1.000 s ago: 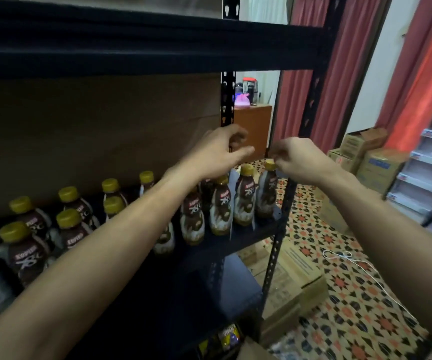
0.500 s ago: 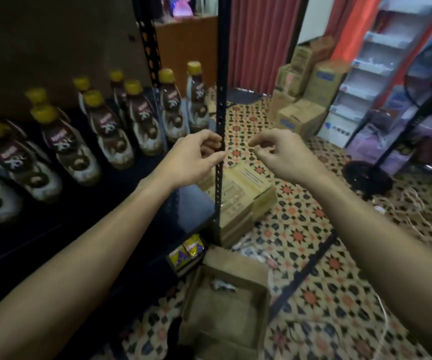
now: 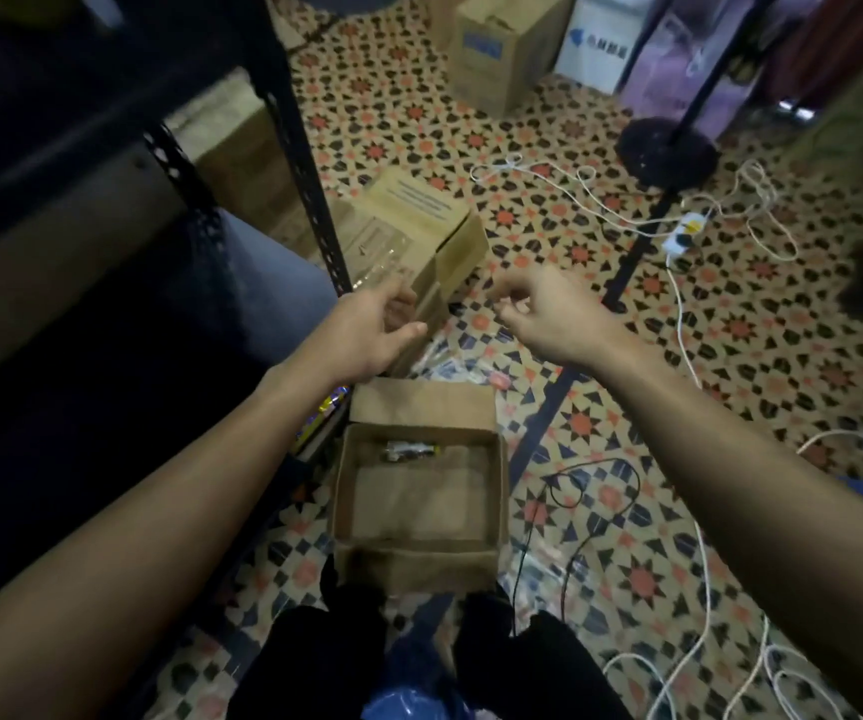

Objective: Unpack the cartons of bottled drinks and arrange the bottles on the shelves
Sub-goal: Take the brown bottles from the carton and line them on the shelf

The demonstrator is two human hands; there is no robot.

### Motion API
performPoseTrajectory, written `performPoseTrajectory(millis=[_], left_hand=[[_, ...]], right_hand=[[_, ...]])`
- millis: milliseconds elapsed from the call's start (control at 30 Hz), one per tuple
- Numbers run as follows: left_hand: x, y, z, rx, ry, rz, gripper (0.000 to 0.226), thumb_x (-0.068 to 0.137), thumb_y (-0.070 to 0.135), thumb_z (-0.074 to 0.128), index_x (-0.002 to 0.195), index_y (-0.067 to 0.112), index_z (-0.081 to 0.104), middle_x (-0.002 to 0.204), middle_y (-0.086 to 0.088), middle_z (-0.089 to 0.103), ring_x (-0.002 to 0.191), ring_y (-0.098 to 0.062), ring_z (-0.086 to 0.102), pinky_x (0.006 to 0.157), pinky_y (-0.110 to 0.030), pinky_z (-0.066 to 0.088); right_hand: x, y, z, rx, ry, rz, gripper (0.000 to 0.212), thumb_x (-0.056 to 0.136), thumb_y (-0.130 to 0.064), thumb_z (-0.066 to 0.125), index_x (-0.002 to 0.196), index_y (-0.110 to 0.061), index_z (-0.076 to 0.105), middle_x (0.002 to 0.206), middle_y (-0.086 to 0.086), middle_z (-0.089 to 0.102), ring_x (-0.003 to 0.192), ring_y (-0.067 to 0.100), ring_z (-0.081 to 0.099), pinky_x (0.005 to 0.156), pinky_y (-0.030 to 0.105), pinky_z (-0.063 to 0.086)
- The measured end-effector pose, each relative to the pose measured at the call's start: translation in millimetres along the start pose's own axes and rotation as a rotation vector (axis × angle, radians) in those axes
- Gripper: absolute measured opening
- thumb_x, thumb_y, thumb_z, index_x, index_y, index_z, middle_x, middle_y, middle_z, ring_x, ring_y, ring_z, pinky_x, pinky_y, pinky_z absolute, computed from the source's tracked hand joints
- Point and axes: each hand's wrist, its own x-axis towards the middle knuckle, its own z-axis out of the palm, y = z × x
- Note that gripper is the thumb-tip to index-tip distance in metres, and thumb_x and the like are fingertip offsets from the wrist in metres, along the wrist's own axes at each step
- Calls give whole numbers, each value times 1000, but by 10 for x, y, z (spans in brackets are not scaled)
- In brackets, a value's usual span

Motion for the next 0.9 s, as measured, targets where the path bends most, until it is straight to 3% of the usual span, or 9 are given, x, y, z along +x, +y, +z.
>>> performPoseTrajectory(millis=[100, 267, 400, 500, 667, 800, 900], left_hand=[[215, -453, 509, 38, -66, -13, 45, 94, 29, 66, 134, 10, 55, 118, -1, 65, 107, -15, 63, 84, -23, 46], [531, -1405, 1379, 88, -163, -66, 45, 93, 31, 66, 132, 9, 55, 118, -4, 66, 104, -18, 64, 88, -28, 50], [795, -2137, 1958, 191, -265, -78, 46, 93, 32, 65, 132, 9, 54, 121, -7, 65, 102, -20, 64, 89, -30, 49], [1009, -2671, 2436, 249, -364, -125, 43, 96, 32, 62, 131, 8, 55, 121, -8, 64, 108, -24, 63, 88, -28, 47], [1318, -3395, 3202, 356, -518, -100, 30, 92, 32, 64, 116, 14, 62, 114, -9, 68, 104, -27, 63, 82, -31, 48], [1467, -3797, 3726, 424, -612, -128, 41, 92, 35, 63, 127, 13, 59, 124, -11, 66, 114, -29, 62, 90, -32, 48], [1528, -3978, 4032, 447, -646, -108, 48, 91, 41, 58, 137, 28, 53, 132, -7, 63, 118, -29, 60, 98, -35, 48]], right_hand=[[145, 461, 588, -33, -41, 53, 26, 100, -19, 53, 120, -17, 70, 124, 4, 67, 105, 20, 64, 84, 31, 50], [388, 1147, 1558, -55, -95, 136, 31, 100, -21, 54, 126, -12, 68, 132, 7, 66, 122, 22, 60, 99, 34, 49], [561, 1682, 2247, -46, -97, 165, 32, 100, -24, 57, 128, -13, 66, 133, 6, 64, 122, 22, 59, 91, 26, 43], [716, 2089, 2804, -55, -153, 221, 37, 99, -28, 59, 133, -14, 63, 136, 8, 63, 120, 24, 60, 90, 28, 44], [900, 2673, 3559, -64, -168, 346, 46, 100, -27, 59, 144, -17, 50, 143, 11, 56, 127, 30, 55, 101, 38, 45], [950, 3012, 4081, -30, -245, 454, 56, 102, -34, 55, 153, -20, 35, 147, 15, 48, 131, 32, 50, 103, 41, 42], [912, 3161, 4415, 29, -216, 511, 60, 103, -47, 48, 155, -27, 23, 144, 18, 48, 128, 37, 51, 105, 45, 43]])
